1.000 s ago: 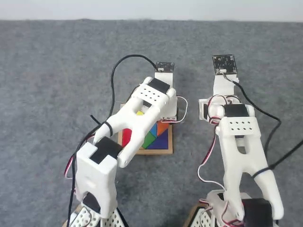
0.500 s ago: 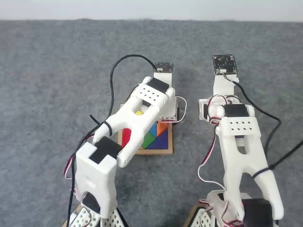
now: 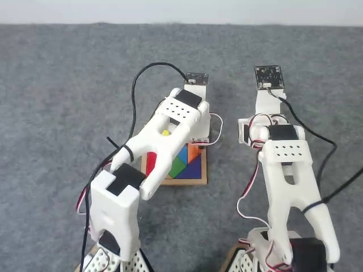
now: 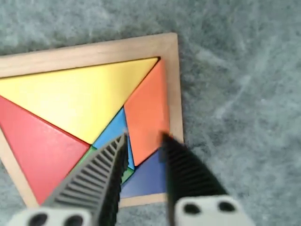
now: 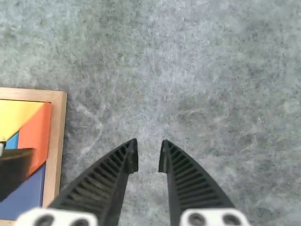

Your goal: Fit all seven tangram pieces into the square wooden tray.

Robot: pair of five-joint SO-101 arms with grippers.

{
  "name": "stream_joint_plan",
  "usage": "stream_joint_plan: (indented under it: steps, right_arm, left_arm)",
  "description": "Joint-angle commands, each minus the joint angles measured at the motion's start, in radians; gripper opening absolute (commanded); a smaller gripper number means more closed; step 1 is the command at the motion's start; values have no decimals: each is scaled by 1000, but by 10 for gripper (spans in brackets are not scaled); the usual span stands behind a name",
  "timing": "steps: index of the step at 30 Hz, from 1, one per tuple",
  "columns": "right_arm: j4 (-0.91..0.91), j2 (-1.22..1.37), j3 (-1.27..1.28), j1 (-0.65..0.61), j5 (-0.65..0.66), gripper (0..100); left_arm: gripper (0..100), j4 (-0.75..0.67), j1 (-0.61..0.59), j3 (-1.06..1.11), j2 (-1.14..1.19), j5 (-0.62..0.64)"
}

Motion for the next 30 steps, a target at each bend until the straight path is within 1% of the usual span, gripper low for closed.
stream_joint_plan:
  steps: [1, 5, 9, 13, 15, 19, 21, 25, 30]
  right_arm:
    - [4, -45, -5, 5, -3, 91]
    - [4, -45, -5, 4, -3, 91]
    - [4, -45, -5, 4, -3, 91]
    - [4, -45, -5, 4, -3, 91]
    - [4, -45, -5, 4, -3, 91]
    - [4, -45, -5, 4, -3, 91]
    - [4, -45, -5, 4, -3, 92]
    - [4, -45, -5, 4, -3, 92]
    - [4, -45, -5, 4, -3, 92]
  left_arm:
    - [23, -21, -17, -44, -14, -17]
    - [30, -87, -58, -27, 37, -11]
    - [30, -94, -66, -27, 95, -15]
    - [30, -89, -64, -28, 100, -15]
    - [28, -72, -64, -31, 98, -14]
    - [27, 17, -72, -88, 43, -11]
    - [27, 23, -72, -90, -5, -11]
    - [27, -41, -38, -51, -60, -11]
    - [27, -149, -6, 21, -37, -14]
